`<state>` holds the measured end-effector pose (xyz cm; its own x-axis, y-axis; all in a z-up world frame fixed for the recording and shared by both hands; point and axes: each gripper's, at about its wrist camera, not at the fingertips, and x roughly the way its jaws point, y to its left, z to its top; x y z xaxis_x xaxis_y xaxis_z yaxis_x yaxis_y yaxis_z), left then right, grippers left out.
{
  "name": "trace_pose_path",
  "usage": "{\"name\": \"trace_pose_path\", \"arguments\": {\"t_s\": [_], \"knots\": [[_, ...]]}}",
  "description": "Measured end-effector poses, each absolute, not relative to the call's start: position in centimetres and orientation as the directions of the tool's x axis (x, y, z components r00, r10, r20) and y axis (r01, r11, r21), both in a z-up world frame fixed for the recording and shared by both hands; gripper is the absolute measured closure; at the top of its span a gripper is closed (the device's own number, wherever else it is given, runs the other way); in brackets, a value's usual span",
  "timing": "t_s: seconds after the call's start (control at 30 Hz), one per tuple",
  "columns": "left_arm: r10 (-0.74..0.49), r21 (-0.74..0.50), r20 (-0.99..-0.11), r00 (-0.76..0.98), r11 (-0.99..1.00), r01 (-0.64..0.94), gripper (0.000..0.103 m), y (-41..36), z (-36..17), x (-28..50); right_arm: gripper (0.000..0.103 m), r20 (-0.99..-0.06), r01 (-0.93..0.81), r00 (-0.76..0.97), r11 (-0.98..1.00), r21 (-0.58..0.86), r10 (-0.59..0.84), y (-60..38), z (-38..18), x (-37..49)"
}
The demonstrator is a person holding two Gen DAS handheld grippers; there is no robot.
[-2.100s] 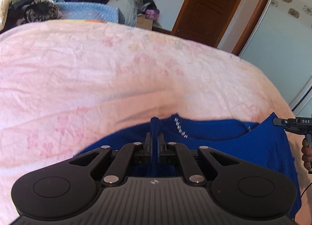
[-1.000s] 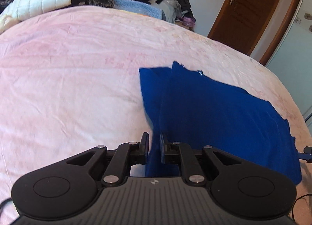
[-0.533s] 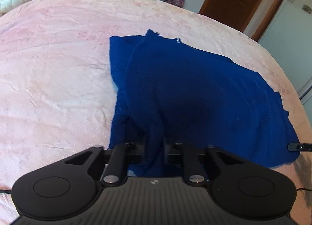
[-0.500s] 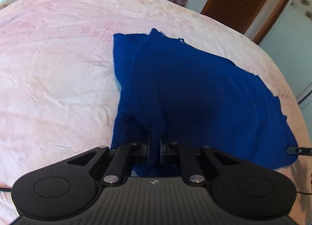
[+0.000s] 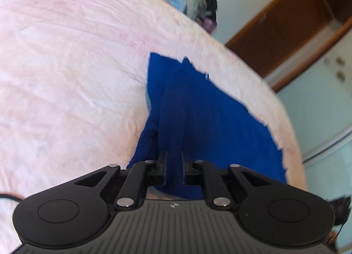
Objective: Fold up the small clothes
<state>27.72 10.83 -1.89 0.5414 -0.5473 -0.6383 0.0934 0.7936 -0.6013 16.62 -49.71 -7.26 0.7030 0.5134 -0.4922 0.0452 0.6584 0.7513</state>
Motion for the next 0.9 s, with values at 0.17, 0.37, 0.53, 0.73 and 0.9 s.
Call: {"name": "trace_pose_path", "arguments": {"t_s": [0.17,0.37,0.53,0.73,0.9], "knots": [[-0.501,-0.664,-0.619,0.605,0.745,-0.062,0.053,12.1,-3.5,25.1,0.035,-0.437,0.141,0.706,0.494,0.858,0.557,-49.1,-9.7,14.4],[-0.525,-0.707,-0.622,0.581,0.695,-0.129,0.053,10.5,-5.9,25.3,0.036,-0.467,0.199,0.721,0.493,0.847,0.512,-46.2,-11.4,14.3],[-0.510,-0.726,-0.605,0.611,0.669,-0.161,0.053,9.0,-6.3,27.2,0.032,-0.468,0.263,0.786,0.466,0.845,0.404,-45.1,-11.9,15.3],[-0.460,-0.663,-0.660,0.595,0.729,-0.172,0.089,7.0,-6.4,28.7,0.071,-0.391,0.258,0.857,0.378,0.889,0.335,-44.7,-13.1,17.3],[-0.445,-0.657,-0.649,0.617,0.736,-0.161,0.092,8.1,-5.2,28.2,0.091,-0.346,0.222,0.871,0.350,0.910,0.349,-44.4,-13.4,17.8]]}}
